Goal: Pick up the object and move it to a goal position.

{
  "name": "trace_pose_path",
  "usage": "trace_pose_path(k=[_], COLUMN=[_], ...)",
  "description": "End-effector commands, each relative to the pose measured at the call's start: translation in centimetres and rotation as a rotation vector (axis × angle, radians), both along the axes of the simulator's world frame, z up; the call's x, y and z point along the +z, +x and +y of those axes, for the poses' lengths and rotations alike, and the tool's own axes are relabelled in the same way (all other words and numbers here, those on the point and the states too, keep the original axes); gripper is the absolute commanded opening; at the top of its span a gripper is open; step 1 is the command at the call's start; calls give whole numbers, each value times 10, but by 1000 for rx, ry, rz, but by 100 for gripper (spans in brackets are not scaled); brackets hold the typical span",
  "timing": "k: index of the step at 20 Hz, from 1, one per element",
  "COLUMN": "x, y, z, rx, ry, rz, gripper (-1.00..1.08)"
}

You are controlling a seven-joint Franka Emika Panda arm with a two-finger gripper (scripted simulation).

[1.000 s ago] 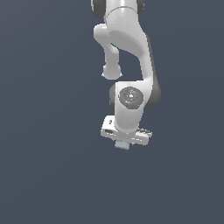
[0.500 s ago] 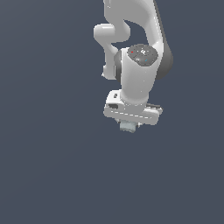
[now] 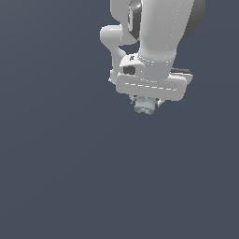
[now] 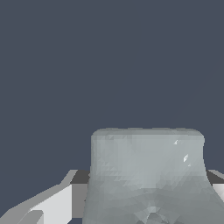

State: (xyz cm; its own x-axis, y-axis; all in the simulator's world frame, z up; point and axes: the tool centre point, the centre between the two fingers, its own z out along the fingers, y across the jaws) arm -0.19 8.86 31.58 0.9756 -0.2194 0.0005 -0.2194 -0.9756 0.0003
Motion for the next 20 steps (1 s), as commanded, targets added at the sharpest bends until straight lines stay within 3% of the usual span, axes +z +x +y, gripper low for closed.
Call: trace_pose_path(k=[1,11,20], x=[29,131,179], y=[-11,-47,-61], z=[5,23,33], rx=[0,0,0], ry=[-1,-1,0], rz=[0,0,0], gripper=[-100,-100,-100])
